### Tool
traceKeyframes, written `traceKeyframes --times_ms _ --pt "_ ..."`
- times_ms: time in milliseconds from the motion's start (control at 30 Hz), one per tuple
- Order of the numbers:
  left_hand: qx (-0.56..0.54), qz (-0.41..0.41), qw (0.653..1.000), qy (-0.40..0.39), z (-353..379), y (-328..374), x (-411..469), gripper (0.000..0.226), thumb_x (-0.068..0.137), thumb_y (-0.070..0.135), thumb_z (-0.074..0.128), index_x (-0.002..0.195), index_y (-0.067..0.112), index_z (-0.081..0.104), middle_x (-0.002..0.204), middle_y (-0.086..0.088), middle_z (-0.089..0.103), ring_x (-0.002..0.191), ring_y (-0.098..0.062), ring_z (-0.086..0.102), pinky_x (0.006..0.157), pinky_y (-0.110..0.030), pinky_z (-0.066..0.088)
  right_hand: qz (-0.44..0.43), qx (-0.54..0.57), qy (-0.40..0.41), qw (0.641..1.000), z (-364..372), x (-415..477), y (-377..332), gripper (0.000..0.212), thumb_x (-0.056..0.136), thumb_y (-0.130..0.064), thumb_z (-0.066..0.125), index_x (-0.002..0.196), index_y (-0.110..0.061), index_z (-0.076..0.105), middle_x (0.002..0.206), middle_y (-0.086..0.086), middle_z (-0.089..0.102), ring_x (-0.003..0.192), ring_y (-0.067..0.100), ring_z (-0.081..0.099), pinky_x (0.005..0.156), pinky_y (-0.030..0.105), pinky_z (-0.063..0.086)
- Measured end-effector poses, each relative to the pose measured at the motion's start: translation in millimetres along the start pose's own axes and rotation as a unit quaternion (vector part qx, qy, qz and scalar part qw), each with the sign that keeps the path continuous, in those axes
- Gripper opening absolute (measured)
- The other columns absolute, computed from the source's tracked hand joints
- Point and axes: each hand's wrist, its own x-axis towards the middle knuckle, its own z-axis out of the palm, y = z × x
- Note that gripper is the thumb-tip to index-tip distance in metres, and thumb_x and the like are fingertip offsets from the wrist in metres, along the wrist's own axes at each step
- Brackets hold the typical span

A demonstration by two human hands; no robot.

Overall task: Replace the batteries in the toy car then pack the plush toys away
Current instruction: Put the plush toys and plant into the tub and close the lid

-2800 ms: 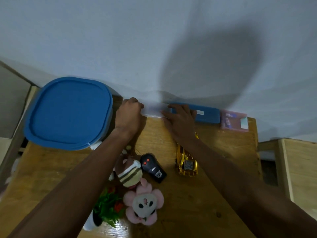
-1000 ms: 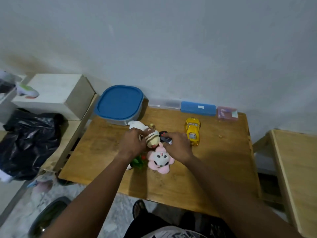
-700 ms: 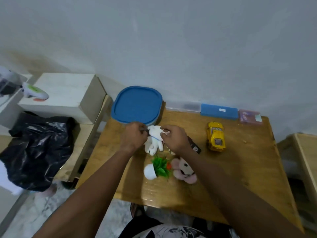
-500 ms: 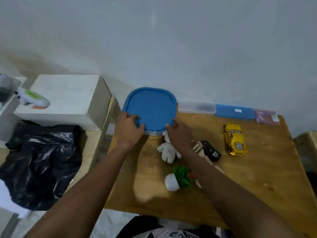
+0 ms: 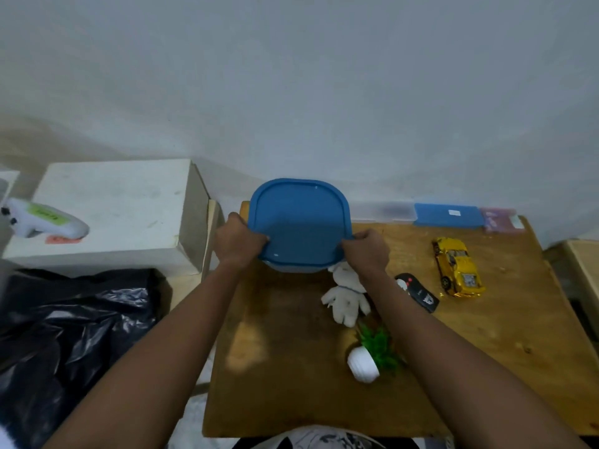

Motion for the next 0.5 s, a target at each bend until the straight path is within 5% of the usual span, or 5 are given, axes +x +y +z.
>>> traceKeyframes --times_ms 167,333,500 --pt "0.002 -0.023 0.999 -0.028 -2 -3 6 0.058 0.067 0.037 0.088 0.107 0.008 0.058 0.096 -0.009 0.065 0.088 -0.028 0.065 0.072 -0.043 0.061 0.079 0.057 -0.009 0.995 -2 2 -12 0.025 0.067 -0.022 0.078 0.074 -0.010 0.057 0.078 0.005 0.062 0.076 0.023 0.064 0.074 0.046 0.060" --pt "-0.038 -0.045 0.998 -0.025 -4 -4 8 0.052 0.067 0.040 0.090 0.095 0.004 0.064 0.086 -0.008 0.067 0.082 -0.025 0.067 0.056 -0.031 0.049 0.117 0.080 -0.022 0.990 -5 1 -17 0.033 0.071 -0.028 0.081 0.077 -0.010 0.054 0.082 0.007 0.064 0.074 0.021 0.067 0.074 0.043 0.061" --pt "-0.133 -0.068 0.989 0.005 -7 -1 0 0.038 0.070 0.022 0.090 0.083 0.010 0.057 0.077 -0.001 0.058 0.080 -0.022 0.062 0.071 -0.040 0.058 0.127 0.154 -0.006 0.980 -5 -4 -21 0.031 0.074 -0.017 0.080 0.073 -0.008 0.051 0.073 0.007 0.060 0.066 0.021 0.066 0.073 0.043 0.061"
